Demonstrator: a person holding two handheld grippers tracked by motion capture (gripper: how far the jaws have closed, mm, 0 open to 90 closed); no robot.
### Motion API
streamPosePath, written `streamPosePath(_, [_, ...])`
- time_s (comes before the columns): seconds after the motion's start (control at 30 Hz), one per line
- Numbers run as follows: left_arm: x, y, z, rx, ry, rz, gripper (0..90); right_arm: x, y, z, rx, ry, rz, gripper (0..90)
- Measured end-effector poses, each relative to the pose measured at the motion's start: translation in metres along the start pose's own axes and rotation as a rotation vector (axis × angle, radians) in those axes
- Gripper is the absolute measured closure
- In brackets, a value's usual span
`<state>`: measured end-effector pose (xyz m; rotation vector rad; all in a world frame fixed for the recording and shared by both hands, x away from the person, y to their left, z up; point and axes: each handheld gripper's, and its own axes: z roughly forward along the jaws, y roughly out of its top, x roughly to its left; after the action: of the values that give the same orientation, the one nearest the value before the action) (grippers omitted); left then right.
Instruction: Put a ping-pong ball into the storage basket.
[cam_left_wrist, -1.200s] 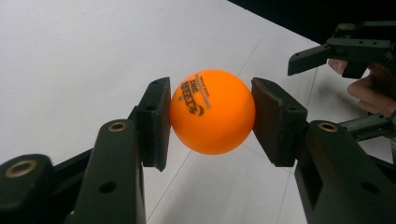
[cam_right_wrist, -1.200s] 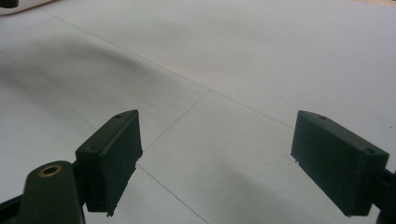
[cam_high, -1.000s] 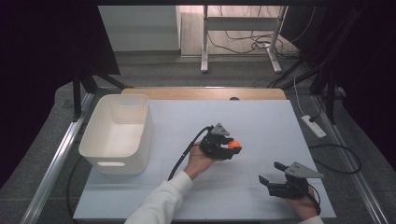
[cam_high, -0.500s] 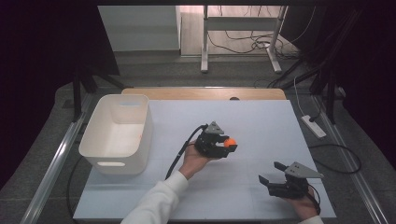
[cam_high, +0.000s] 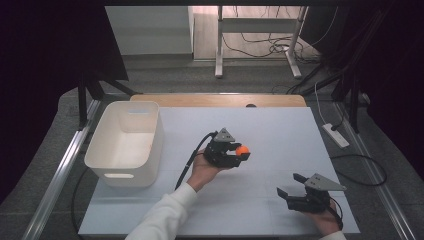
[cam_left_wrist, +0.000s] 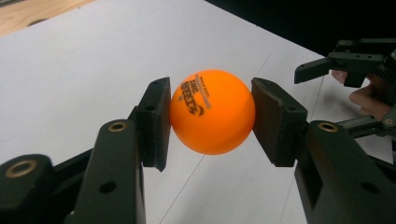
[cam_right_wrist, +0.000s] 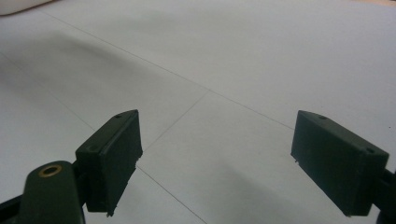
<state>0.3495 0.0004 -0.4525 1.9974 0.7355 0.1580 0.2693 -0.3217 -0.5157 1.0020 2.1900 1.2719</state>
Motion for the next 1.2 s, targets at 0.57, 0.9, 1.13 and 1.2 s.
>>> streamPosePath(0.57, [0.005, 0.0, -0.019, -0.032, 0.022, -0.005, 50.4, 0.0, 0.0, 0.0, 0.001, -0.002, -0.003, 15.8])
streamPosePath(0.9, [0.007, -0.001, -0.031, -0.05, 0.038, -0.005, 50.4, 0.0, 0.0, 0.0, 0.001, 0.0, -0.001, 15.8])
streamPosePath(1.13, [0.009, -0.001, -0.036, -0.063, 0.044, -0.014, 50.4, 0.001, 0.0, 0.001, 0.002, 0.002, -0.005, 15.8])
streamPosePath(1.2, [0.01, -0.001, -0.039, -0.068, 0.05, -0.013, 50.4, 0.0, 0.0, 0.0, 0.0, 0.0, -0.002, 15.8])
